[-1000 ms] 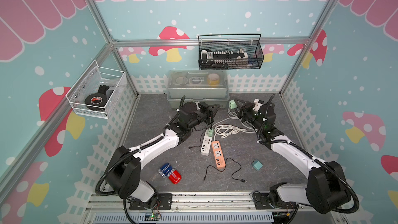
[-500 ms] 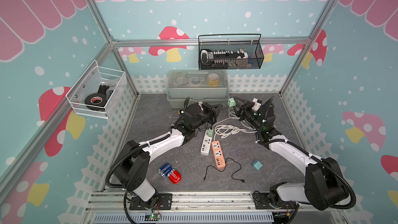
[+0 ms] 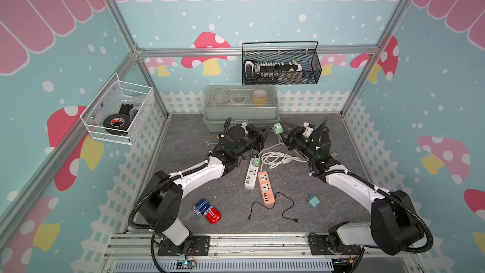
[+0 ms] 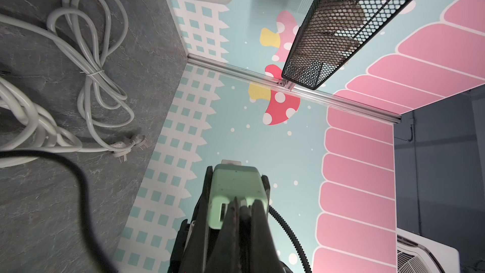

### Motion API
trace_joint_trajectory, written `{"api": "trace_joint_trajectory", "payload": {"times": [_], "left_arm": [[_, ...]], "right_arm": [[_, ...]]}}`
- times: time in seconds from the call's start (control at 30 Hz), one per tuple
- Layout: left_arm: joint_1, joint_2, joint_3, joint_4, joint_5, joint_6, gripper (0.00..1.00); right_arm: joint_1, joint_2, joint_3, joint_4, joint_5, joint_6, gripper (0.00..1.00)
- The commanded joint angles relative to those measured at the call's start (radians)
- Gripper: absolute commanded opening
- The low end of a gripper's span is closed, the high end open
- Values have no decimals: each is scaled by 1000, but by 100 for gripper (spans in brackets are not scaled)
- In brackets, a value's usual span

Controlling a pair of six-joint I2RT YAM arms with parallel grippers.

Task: Charge the electric shaver
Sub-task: Insert the charging cable into the plug.

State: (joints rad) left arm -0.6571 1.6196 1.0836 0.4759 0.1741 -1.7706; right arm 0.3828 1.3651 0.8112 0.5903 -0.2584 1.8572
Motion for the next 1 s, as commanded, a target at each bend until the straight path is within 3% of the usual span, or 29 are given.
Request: {"api": "trace_joint_trajectory", "payload": {"times": [0.0,0.97], "left_arm": [[-6,14,33,13,-17,25,0],[-19,23,29,-28,-13,22,0]], "right_arm": [[11,4,-10,19,2,14,0],[48,9,19,-44,51,21,0]]}}
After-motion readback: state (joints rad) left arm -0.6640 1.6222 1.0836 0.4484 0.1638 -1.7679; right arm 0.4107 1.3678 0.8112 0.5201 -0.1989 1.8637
